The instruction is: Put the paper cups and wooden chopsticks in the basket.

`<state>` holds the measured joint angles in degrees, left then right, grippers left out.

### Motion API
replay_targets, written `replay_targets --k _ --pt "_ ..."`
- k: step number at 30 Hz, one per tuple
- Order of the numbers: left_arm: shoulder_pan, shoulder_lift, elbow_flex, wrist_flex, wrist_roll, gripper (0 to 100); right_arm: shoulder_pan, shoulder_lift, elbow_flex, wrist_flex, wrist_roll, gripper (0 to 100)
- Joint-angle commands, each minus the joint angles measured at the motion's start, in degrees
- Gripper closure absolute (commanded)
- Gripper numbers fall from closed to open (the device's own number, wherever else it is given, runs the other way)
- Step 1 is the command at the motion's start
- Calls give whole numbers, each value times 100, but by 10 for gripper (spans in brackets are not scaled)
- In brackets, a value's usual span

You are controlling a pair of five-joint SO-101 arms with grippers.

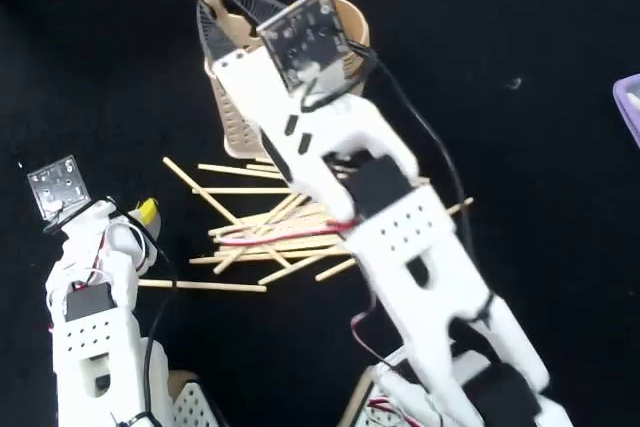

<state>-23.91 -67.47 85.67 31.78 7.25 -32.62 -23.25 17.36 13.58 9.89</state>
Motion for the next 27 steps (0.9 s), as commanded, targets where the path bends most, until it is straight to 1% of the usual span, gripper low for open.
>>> replay_targets --k 1,3,8,11,20,21,24,25,27 --pt "-31 -88 -154 -114 0 748 -35 330 -321 -633 -35 988" --pt "-31 -88 -154 -114 0 748 -26 655 -330 -844 -9 988" --pt "-31 -88 -154 -114 0 748 325 1349 -338 -1389 -35 988" --pt "-31 -88 -163 -114 0 748 475 1604 -268 -1415 -44 988" --pt "-31 -88 -163 -114 0 748 448 1578 435 -1389 -44 978" --pt "-31 -88 -163 -114 0 748 448 1534 444 -1284 -44 957" --pt "-31 -88 -163 -114 0 748 448 1323 444 -914 -44 848" --pt "-31 -88 -163 -114 0 748 448 1226 444 -826 -44 825" --pt "-31 -88 -163 -114 0 748 448 989 444 -703 -44 822"
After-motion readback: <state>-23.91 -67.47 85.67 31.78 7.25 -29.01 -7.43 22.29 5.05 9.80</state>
